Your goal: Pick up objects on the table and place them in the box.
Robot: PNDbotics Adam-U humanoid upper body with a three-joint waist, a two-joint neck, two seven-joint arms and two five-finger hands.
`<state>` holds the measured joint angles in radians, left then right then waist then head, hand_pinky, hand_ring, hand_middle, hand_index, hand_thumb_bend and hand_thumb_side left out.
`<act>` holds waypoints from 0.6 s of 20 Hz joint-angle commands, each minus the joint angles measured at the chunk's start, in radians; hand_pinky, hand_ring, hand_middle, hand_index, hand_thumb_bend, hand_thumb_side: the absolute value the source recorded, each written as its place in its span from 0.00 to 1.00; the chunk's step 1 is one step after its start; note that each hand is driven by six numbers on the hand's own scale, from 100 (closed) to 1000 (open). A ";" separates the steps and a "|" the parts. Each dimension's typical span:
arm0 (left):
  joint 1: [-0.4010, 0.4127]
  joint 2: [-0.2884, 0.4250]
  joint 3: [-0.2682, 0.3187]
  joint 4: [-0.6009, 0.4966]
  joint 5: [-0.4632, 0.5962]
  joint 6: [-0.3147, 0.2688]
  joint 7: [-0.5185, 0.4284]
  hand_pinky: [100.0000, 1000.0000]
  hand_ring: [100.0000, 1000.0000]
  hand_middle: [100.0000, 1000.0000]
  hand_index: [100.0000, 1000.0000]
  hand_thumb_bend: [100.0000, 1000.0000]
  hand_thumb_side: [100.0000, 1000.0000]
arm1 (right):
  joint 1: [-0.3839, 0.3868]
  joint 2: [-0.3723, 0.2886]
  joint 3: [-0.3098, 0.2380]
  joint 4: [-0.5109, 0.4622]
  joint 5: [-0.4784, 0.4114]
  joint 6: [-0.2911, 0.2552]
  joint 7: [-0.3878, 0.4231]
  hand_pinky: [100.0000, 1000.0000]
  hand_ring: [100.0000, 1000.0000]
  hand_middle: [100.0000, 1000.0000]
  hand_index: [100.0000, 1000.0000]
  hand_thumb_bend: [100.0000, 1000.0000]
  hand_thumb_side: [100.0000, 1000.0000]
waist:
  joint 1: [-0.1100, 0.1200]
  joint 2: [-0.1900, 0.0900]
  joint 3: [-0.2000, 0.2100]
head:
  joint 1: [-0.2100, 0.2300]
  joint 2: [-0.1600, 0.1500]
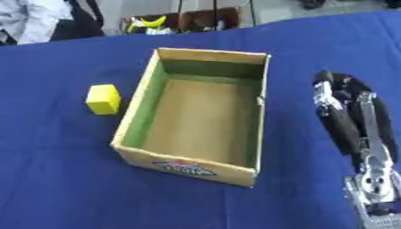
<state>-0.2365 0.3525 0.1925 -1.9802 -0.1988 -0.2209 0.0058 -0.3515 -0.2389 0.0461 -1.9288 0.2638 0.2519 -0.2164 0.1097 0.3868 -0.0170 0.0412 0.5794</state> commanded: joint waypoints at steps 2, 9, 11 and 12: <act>-0.006 0.118 -0.006 -0.020 -0.057 0.033 -0.022 0.47 0.69 0.75 0.95 0.32 1.00 | -0.004 -0.021 -0.006 -0.006 0.006 0.000 -0.002 0.89 0.97 0.48 0.69 0.00 0.73 | 0.001 -0.028 -0.006 | 0.002 0.017; -0.012 0.279 -0.012 0.026 -0.157 0.109 -0.094 0.55 0.77 0.83 1.00 0.39 1.00 | 0.010 -0.017 -0.005 -0.002 0.005 -0.001 -0.001 0.89 0.97 0.48 0.69 0.00 0.73 | 0.005 -0.048 -0.015 | 0.017 0.049; -0.024 0.325 -0.021 0.063 -0.185 0.112 -0.120 0.56 0.78 0.83 1.00 0.40 1.00 | 0.014 -0.016 -0.005 -0.002 0.005 -0.002 0.000 0.89 0.97 0.48 0.69 0.00 0.73 | 0.007 -0.054 -0.017 | 0.022 0.058; -0.031 0.347 -0.025 0.081 -0.199 0.110 -0.134 0.59 0.80 0.86 1.00 0.39 0.99 | 0.016 -0.016 -0.004 -0.002 0.005 -0.002 0.000 0.89 0.97 0.48 0.69 0.00 0.73 | 0.008 -0.056 -0.018 | 0.024 0.059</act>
<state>-0.2584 0.6388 0.1644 -1.9070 -0.3795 -0.1131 -0.1135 -0.3316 -0.2427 0.0438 -1.9230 0.2658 0.2515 -0.2162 0.1211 0.3534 -0.0361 0.0602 0.6256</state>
